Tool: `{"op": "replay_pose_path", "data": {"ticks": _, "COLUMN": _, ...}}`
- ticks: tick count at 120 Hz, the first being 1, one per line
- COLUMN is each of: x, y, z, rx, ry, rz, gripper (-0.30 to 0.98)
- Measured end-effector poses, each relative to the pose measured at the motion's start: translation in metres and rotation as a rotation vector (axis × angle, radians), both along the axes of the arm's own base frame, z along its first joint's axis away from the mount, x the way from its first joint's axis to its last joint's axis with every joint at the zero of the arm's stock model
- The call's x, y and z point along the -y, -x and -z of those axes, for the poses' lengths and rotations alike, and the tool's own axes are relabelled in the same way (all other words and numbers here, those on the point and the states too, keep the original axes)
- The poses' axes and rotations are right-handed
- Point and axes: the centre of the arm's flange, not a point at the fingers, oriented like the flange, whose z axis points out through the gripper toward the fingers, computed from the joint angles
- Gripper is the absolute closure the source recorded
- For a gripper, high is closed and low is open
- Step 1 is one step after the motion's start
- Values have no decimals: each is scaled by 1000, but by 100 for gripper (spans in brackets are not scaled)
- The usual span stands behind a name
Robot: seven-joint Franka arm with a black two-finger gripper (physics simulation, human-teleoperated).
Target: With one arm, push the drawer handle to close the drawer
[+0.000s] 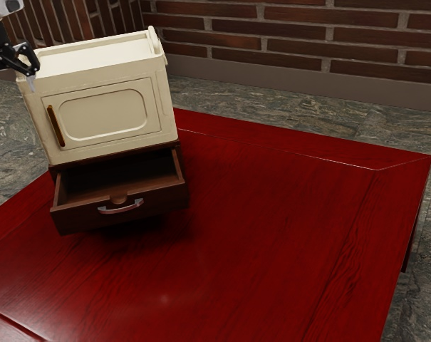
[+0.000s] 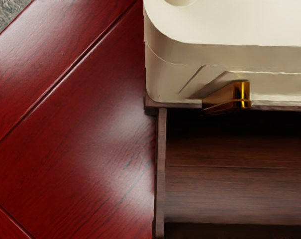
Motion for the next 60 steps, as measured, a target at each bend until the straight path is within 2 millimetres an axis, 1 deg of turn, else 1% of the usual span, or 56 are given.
{"op": "replay_pose_path", "data": {"ticks": 12, "x": 10, "y": -4, "z": 0, "rx": -2, "ry": -7, "rz": 21, "gripper": 0}}
{"op": "replay_pose_path", "data": {"ticks": 22, "x": 10, "y": -4, "z": -1, "rx": -2, "ry": -9, "rz": 21, "gripper": 0}}
{"op": "replay_pose_path", "data": {"ticks": 25, "x": 9, "y": -3, "z": -4, "rx": 5, "ry": -13, "rz": 19, "gripper": 0}}
{"op": "replay_pose_path", "data": {"ticks": 30, "x": 8, "y": 5, "z": -23, "rx": 37, "ry": -37, "rz": 18, "gripper": 0}}
{"op": "replay_pose_path", "data": {"ticks": 33, "x": 9, "y": 12, "z": -40, "rx": 66, "ry": -57, "rz": 20, "gripper": 0}}
{"op": "replay_pose_path", "data": {"ticks": 36, "x": 12, "y": 19, "z": -63, "rx": 107, "ry": -85, "rz": 23, "gripper": 0}}
{"op": "replay_pose_path", "data": {"ticks": 40, "x": 23, "y": 22, "z": -84, "rx": 141, "ry": -115, "rz": 40, "gripper": 0}}
{"op": "replay_pose_path", "data": {"ticks": 46, "x": 51, "y": 17, "z": -97, "rx": 163, "ry": -140, "rz": 94, "gripper": 0}}
{"op": "replay_pose_path", "data": {"ticks": 49, "x": 65, "y": 13, "z": -98, "rx": 164, "ry": -145, "rz": 121, "gripper": 0}}
{"op": "replay_pose_path", "data": {"ticks": 53, "x": 77, "y": 8, "z": -95, "rx": 154, "ry": -147, "rz": 146, "gripper": 0}}
{"op": "replay_pose_path", "data": {"ticks": 60, "x": 87, "y": 3, "z": -88, "rx": 131, "ry": -148, "rz": 164, "gripper": 0}}
